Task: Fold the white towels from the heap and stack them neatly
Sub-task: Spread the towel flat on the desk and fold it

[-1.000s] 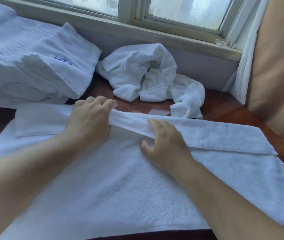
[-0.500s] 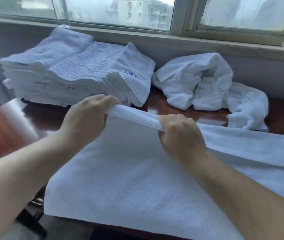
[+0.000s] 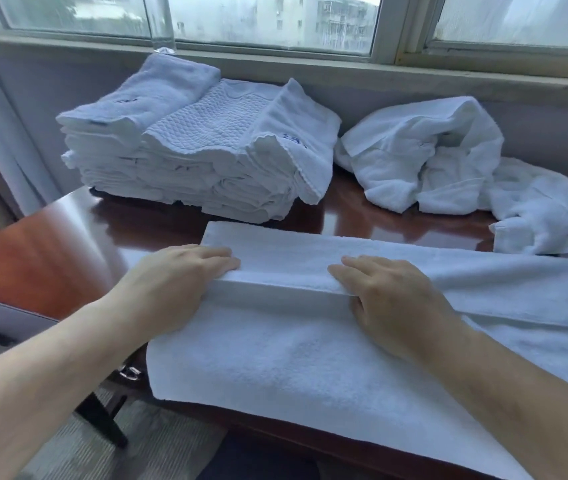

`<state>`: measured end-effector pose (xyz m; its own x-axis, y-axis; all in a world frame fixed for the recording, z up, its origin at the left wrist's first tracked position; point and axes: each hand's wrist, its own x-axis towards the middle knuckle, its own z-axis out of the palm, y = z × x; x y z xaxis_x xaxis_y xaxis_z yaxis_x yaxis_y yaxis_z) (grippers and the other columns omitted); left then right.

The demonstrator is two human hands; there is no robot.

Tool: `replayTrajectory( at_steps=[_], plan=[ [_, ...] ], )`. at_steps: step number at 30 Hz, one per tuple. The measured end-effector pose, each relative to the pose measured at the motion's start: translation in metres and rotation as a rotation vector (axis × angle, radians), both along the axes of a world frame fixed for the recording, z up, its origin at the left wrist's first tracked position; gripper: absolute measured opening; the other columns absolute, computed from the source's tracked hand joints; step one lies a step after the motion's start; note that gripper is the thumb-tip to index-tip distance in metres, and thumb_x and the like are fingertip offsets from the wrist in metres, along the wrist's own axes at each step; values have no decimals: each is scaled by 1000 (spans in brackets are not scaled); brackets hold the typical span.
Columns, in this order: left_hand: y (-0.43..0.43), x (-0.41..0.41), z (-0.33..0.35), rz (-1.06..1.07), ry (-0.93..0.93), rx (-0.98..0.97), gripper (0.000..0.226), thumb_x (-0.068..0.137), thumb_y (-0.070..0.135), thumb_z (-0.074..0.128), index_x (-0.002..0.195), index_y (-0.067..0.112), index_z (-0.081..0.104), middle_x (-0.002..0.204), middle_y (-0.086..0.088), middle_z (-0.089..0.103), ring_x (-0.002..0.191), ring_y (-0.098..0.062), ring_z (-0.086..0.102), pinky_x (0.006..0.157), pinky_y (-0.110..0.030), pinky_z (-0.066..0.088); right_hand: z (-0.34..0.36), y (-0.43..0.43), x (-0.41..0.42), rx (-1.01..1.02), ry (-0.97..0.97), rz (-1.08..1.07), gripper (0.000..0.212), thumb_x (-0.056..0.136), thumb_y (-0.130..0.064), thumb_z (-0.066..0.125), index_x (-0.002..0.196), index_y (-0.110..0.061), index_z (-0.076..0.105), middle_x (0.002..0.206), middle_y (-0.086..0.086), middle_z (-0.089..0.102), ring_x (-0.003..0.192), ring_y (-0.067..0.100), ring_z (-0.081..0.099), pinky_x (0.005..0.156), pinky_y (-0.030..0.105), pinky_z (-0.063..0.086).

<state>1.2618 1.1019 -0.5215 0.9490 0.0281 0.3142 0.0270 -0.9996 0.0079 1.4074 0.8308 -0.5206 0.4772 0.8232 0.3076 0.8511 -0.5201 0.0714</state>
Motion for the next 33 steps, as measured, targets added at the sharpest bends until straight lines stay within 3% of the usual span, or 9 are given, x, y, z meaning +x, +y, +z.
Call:
replayTrajectory(
  at_steps=[3, 6, 8, 12, 17, 19, 24, 30, 33],
  plan=[
    [4, -1, 1, 130, 185, -54, 82, 83, -8, 41, 149, 42, 39, 157, 23, 31, 141, -9, 40, 110, -34, 41, 6, -10, 8, -108, -10, -76, 55, 80, 6, 45, 126, -20, 61, 118, 2, 64, 112, 27, 58, 90, 44, 48],
    [-2, 4, 9, 208, 335, -173, 71, 94, 9, 39, 154, 43, 26, 163, 23, 14, 150, -4, 18, 122, -26, 16, 7, -23, 12, -58, 96, -124, 63, 84, 7, 40, 137, -23, 56, 133, 2, 60, 126, 26, 52, 103, 41, 42],
    [-11, 9, 19, 214, 355, -238, 60, 97, 21, 39, 154, 39, 31, 163, 16, 20, 149, -7, 18, 120, -26, 14, 6, -25, 12, -56, 134, -108, 68, 85, 8, 39, 143, -23, 52, 144, 3, 54, 135, 27, 46, 110, 39, 36],
    [-52, 23, 25, 141, 73, -376, 43, 102, 32, 37, 143, 38, 47, 150, 18, 43, 137, -2, 30, 102, -19, 23, 4, -27, 12, -20, 128, -112, 62, 84, 0, 54, 142, -22, 56, 147, 4, 53, 139, 28, 45, 112, 41, 34],
    [-119, 69, 14, -67, -104, -388, 41, 101, 24, 47, 139, 33, 55, 144, 12, 53, 133, -10, 40, 107, -22, 24, -1, -40, 13, 54, 162, -224, 58, 81, -8, 61, 137, -20, 60, 145, 9, 55, 136, 31, 47, 110, 47, 37],
    [-136, 87, 8, -69, -89, -372, 45, 102, 28, 44, 147, 34, 46, 152, 9, 45, 139, -12, 34, 110, -22, 17, -5, -55, 18, 153, 123, -338, 59, 78, -5, 64, 136, -15, 61, 140, 12, 59, 130, 35, 52, 104, 49, 42],
    [-141, 105, -19, 16, 246, -197, 64, 96, 59, 13, 158, 40, 10, 168, 6, 5, 153, -14, 1, 123, -37, 2, -1, -124, 47, 147, 198, -689, 58, 90, -6, 49, 146, -18, 48, 145, 8, 51, 131, 31, 46, 102, 44, 38],
    [-140, 105, -20, 32, 264, -192, 73, 87, 65, 4, 157, 45, 6, 167, 10, -1, 153, -12, -3, 123, -37, 1, 17, -172, 54, -150, 250, -754, 68, 93, -8, 40, 153, -38, 35, 160, -1, 36, 144, 22, 35, 113, 42, 32],
    [-139, 107, -17, 30, 247, -218, 65, 94, 62, 15, 157, 44, 12, 167, 10, 3, 153, -11, 0, 123, -36, 2, 27, -161, 45, -252, 271, -758, 54, 91, -12, 38, 140, -32, 49, 145, -2, 52, 129, 22, 49, 104, 42, 39]
  ],
)
